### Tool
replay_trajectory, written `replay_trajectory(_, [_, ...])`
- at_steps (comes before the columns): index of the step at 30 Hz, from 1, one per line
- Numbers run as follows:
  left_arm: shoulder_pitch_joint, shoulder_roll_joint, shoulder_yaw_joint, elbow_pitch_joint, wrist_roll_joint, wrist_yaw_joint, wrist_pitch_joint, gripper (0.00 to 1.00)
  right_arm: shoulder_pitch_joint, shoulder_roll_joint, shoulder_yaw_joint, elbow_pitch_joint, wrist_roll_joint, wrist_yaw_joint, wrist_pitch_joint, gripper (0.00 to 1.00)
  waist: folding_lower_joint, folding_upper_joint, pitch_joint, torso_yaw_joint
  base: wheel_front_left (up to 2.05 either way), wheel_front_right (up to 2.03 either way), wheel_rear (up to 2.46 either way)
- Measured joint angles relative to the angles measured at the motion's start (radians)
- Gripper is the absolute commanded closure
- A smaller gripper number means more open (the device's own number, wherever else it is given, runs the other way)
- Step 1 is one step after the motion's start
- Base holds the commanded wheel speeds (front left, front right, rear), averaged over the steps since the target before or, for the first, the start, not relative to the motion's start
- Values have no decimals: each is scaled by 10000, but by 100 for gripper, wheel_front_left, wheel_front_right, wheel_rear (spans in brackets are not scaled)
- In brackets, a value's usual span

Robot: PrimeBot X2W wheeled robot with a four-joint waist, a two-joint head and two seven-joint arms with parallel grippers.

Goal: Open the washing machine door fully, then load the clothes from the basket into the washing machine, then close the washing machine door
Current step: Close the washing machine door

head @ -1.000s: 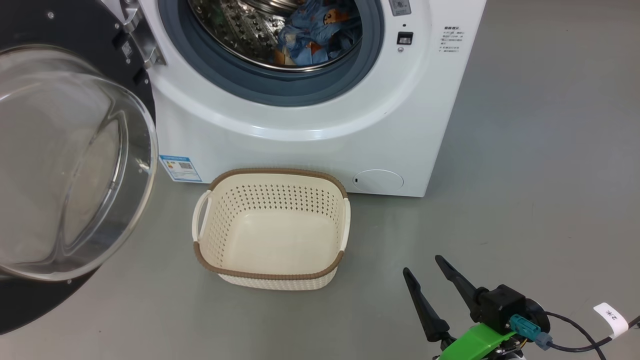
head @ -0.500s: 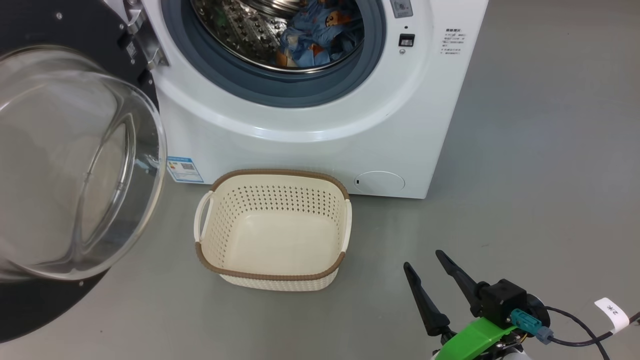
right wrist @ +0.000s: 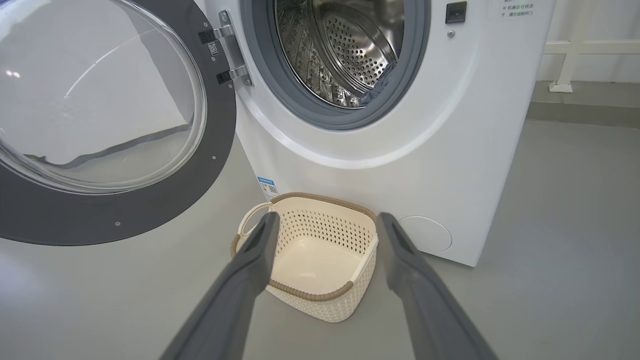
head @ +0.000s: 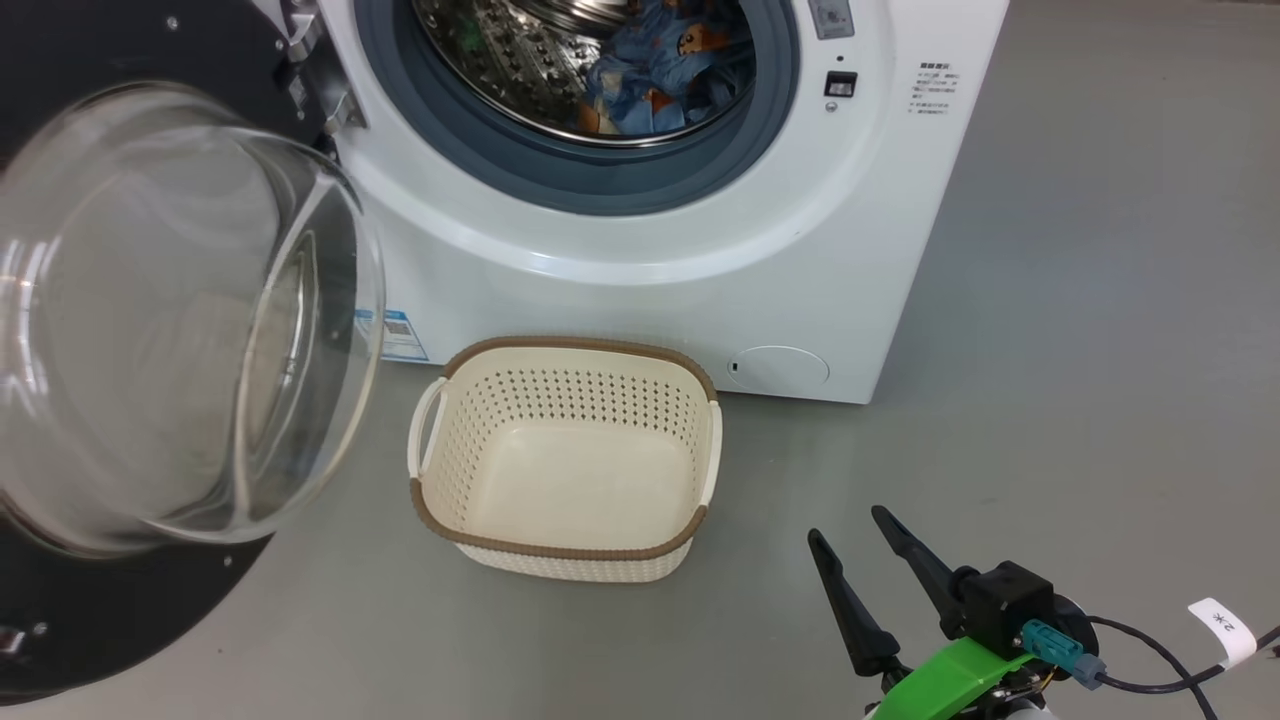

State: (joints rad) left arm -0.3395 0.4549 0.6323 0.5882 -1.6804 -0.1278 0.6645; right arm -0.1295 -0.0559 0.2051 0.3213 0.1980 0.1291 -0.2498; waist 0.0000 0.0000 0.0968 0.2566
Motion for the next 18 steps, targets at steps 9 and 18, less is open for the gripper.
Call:
replay_trajectory(9, [533,-437,-500,-656,-548,0,1965,100,20,0,35,67,349,0,0,0,0,0,-155,253,0,0,0])
replay_trajectory(18, [1044,-1149,-688,-1910,-1202,127,2874,100,34,0,94,127,512,0,0,0,0,0,-244,261,0,0,0])
